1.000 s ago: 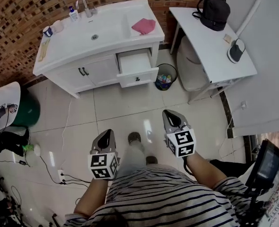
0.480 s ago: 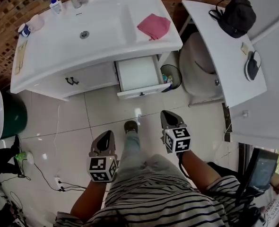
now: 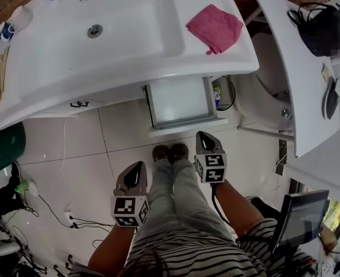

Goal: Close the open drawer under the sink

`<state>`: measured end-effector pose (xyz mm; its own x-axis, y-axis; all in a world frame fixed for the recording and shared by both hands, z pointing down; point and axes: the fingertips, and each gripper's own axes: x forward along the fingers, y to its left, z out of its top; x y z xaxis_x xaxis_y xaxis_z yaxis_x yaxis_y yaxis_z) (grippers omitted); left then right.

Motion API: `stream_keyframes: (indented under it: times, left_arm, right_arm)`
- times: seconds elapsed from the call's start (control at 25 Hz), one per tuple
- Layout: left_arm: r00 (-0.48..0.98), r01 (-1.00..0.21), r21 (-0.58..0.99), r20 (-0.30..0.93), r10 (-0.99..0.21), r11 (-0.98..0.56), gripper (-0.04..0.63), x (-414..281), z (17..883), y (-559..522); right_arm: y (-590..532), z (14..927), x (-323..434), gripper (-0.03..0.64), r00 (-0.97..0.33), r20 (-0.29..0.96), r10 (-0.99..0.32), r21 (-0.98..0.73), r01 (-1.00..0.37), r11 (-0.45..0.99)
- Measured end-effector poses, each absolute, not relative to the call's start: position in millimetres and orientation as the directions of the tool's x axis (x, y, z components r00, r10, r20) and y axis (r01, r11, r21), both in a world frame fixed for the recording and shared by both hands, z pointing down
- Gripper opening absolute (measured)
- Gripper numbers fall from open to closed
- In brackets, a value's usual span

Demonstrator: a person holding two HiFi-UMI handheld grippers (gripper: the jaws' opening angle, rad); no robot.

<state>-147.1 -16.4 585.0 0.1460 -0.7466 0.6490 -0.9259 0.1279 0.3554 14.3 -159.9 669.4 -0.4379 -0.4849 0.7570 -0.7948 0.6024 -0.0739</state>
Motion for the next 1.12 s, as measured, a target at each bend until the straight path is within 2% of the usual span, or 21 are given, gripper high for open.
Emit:
stream_keyframes:
  times: [0.28, 1.12]
  left_arm:
    - [0.129, -0.908, 0.379, 0.661, -0.739, 0.181, 0.012, -153, 607, -42]
    - [0.111, -0.926, 0.345, 0.642, -0.759, 0.156, 0.012, -162, 617, -109]
  right_arm:
    - [-176, 672, -5, 0.002, -0.473, 0.725, -0.501, -0.112, -0.799, 0.592]
    - [-269, 672, -58, 0.002, -0.55, 0.653, -0.52, -0.065, -0.725, 0.686]
